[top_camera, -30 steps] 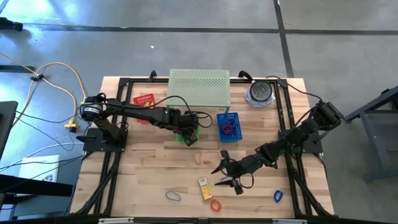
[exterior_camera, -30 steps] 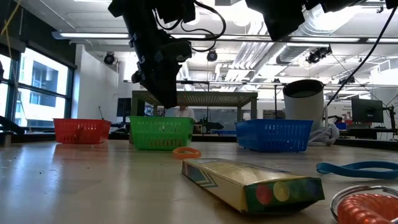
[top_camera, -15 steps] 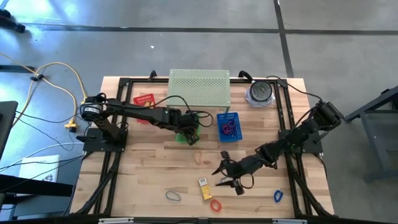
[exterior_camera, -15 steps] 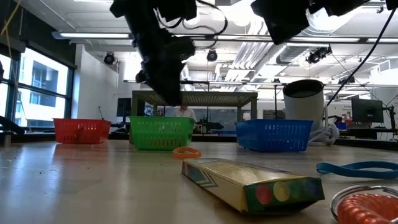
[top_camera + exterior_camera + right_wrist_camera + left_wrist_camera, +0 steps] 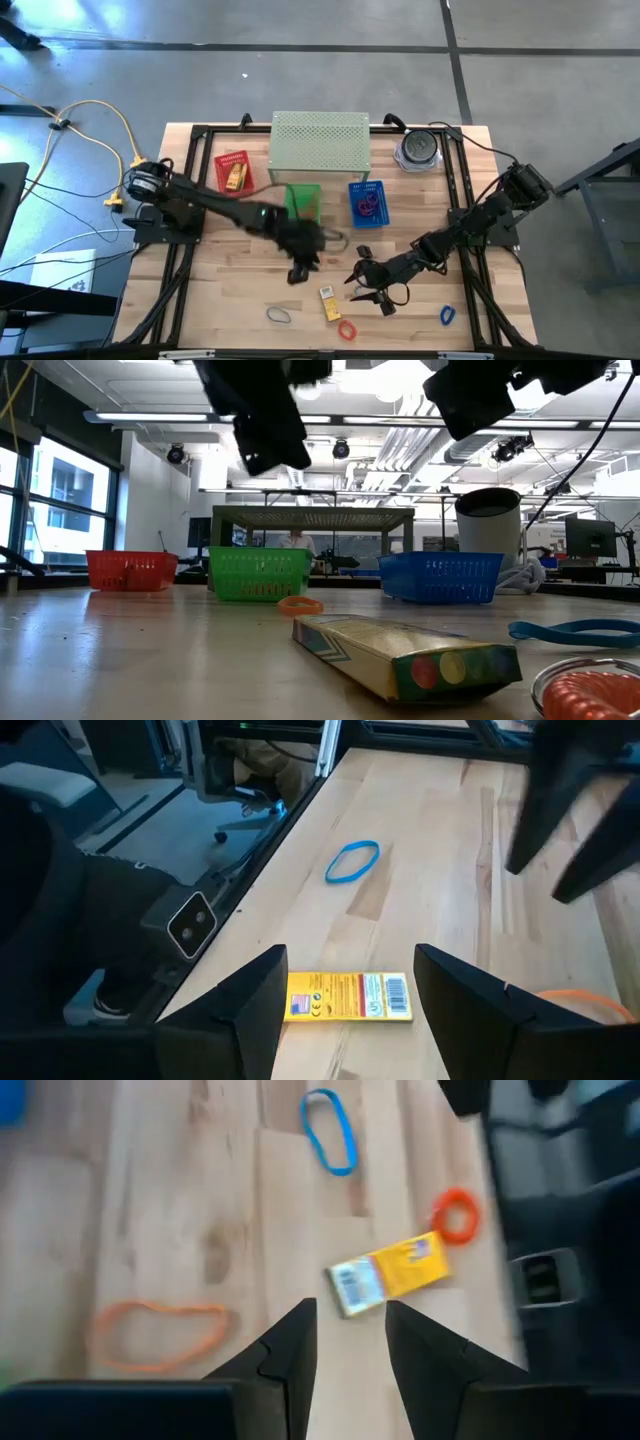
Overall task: Pick & Place Office Desk Supplies
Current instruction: Put the orange rubber band into the green bin
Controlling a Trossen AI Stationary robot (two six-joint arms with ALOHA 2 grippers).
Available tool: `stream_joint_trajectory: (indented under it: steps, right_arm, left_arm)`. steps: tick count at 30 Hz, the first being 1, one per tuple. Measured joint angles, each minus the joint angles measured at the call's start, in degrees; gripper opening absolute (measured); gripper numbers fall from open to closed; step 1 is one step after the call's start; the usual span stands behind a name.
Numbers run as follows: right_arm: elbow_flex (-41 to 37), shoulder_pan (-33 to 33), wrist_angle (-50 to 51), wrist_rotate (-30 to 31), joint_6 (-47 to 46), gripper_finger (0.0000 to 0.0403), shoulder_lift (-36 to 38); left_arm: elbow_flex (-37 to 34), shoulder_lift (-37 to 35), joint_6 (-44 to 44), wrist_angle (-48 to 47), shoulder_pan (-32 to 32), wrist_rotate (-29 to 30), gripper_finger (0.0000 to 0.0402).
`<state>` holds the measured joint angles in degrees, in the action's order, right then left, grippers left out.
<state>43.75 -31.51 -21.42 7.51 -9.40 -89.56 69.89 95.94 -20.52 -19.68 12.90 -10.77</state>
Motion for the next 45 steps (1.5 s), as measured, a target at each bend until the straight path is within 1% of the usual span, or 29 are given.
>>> stream_joint_trajectory:
  steps: [5, 7, 8, 12, 19, 24, 26, 31, 35, 37, 39, 41, 45]
  right_arm:
    - [0.0, 0.0, 0.3, 0.0, -1.6, 0.0208, 0.0]
    - [0.0, 0.0, 0.1, 0.0, -1.8, 0.0208, 0.0]
    - [0.0, 0.0, 0.1, 0.0, -2.3, 0.0208, 0.0]
    - [0.0, 0.0, -0.2, 0.0, -4.2, 0.0208, 0.0]
    - [0.0, 0.0, -0.4, 0.0, -5.9, 0.0208, 0.0]
    - [0.0, 0.0, -0.6, 0.0, -5.8, 0.0208, 0.0]
    - [0.0, 0.0, -0.5, 0.0, -5.8, 0.0208, 0.0]
    - [0.0, 0.0, 0.0, 0.0, -5.8, 0.0208, 0.0]
    - [0.0, 0.0, 0.2, 0.0, -5.8, 0.0208, 0.0]
    - [0.0, 0.0, 0.2, 0.0, -5.8, 0.0208, 0.0]
    - [0.0, 0.0, 0.2, 0.0, -5.8, 0.0208, 0.0]
    - [0.0, 0.0, 0.2, 0.0, -5.9, 0.0208, 0.0]
    - [0.0, 0.0, 0.2, 0.0, -6.0, 0.0208, 0.0]
  left_arm:
    - [0.0, 1.2, 13.4, -1.2, 7.7, 20.1, 0.0114]
    - [0.0, 2.5, 17.2, -1.2, 9.6, 26.0, 0.0114]
    - [0.0, 3.4, 18.8, -1.3, 10.3, 26.8, 0.0114]
    - [0.0, 6.8, 21.8, -1.1, 10.5, 24.5, 0.0114]
    - [0.0, 11.3, 19.4, -0.4, 6.2, 23.6, 0.0114]
    - [0.0, 13.2, 19.6, 0.1, 3.2, 16.8, 0.0114]
    - [0.0, 13.8, 19.5, 1.1, 2.8, 15.2, 0.0114]
    - [0.0, 14.6, 19.6, 1.6, 2.8, 15.5, 0.0114]
    - [0.2, 16.5, 19.7, 2.3, 2.7, 15.6, 0.0114]
    - [0.3, 18.3, 21.2, 2.1, 2.7, 15.6, 0.0113]
    - [0.3, 19.5, 24.0, 1.6, 2.7, 16.1, 0.0103]
    - [0.3, 20.1, 25.4, 1.6, 3.1, 16.4, 0.0084]
    - [0.2, 20.1, 23.9, 1.6, 3.8, 17.2, 0.0020]
